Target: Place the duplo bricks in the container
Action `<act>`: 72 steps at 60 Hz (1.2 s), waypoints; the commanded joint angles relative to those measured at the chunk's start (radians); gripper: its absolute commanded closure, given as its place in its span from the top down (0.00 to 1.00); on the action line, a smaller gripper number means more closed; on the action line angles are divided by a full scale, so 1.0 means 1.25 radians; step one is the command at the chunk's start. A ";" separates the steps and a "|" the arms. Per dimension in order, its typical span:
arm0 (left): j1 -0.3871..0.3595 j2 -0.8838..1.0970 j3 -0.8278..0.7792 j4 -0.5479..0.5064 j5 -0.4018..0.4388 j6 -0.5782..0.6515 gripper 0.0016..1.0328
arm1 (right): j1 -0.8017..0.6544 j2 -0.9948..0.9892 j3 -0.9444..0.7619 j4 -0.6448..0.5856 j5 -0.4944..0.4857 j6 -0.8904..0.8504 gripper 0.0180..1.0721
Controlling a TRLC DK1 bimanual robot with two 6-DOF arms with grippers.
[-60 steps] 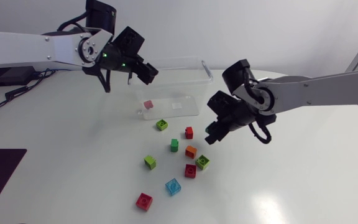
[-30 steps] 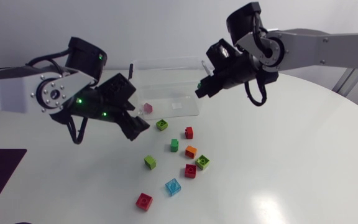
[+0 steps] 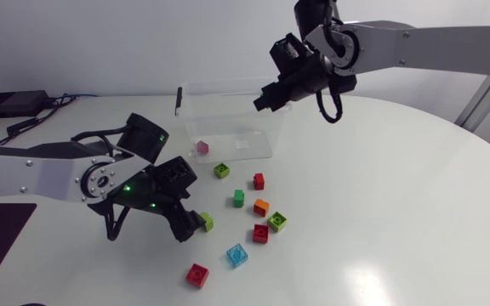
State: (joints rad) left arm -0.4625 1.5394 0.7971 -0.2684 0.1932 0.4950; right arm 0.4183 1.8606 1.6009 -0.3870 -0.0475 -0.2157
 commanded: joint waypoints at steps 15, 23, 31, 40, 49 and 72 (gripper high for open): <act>-0.014 0.094 -0.006 0.040 0.000 0.011 0.93 | -0.033 0.125 0.139 -0.005 0.006 0.009 0.38; -0.018 0.124 0.010 0.055 -0.001 0.007 0.93 | -0.044 0.156 0.183 -0.011 0.006 0.008 0.56; -0.025 0.160 0.027 0.066 -0.001 0.002 0.93 | -0.044 0.129 0.161 -0.040 0.006 0.012 0.96; -0.036 0.213 0.047 0.081 0.001 0.003 0.73 | -0.029 -0.004 -0.012 -0.038 0.006 0.003 0.96; -0.046 0.244 0.061 0.104 0.009 -0.004 0.29 | -0.020 -0.171 -0.229 -0.035 -0.010 0.000 0.96; -0.042 0.078 0.115 0.050 0.007 -0.020 0.27 | 0.063 -0.267 -0.526 -0.077 -0.010 -0.003 0.96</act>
State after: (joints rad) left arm -0.5194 1.7016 0.8837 -0.1802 0.2016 0.4896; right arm 0.4850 1.5078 0.9897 -0.4732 -0.0563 -0.2165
